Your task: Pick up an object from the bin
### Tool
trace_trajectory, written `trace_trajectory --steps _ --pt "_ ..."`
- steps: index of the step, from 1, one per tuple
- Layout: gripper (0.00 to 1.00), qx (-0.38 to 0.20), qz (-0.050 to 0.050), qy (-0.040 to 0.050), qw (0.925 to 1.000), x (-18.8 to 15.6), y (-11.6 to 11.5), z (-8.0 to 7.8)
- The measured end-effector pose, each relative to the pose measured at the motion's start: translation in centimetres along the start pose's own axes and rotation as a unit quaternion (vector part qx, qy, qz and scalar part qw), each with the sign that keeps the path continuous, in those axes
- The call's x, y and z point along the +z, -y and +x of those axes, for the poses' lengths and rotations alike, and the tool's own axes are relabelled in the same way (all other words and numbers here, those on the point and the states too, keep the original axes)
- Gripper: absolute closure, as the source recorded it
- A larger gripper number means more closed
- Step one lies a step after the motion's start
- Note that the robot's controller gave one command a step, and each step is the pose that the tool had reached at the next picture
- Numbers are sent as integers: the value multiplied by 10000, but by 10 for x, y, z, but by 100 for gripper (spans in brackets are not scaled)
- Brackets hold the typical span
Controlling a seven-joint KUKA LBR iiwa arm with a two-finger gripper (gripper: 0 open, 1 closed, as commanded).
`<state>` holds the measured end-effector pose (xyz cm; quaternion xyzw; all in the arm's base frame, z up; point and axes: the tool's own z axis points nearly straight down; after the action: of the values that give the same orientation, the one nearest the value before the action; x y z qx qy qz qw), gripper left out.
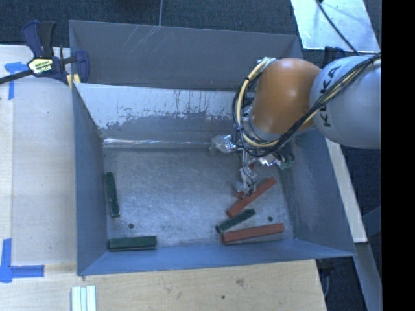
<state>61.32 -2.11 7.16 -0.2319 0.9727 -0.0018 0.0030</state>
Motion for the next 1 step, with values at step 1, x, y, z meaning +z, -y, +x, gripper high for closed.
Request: trace_trajectory --steps 1 --pt "0 -3354 -12 5 9421 -58 4 43"
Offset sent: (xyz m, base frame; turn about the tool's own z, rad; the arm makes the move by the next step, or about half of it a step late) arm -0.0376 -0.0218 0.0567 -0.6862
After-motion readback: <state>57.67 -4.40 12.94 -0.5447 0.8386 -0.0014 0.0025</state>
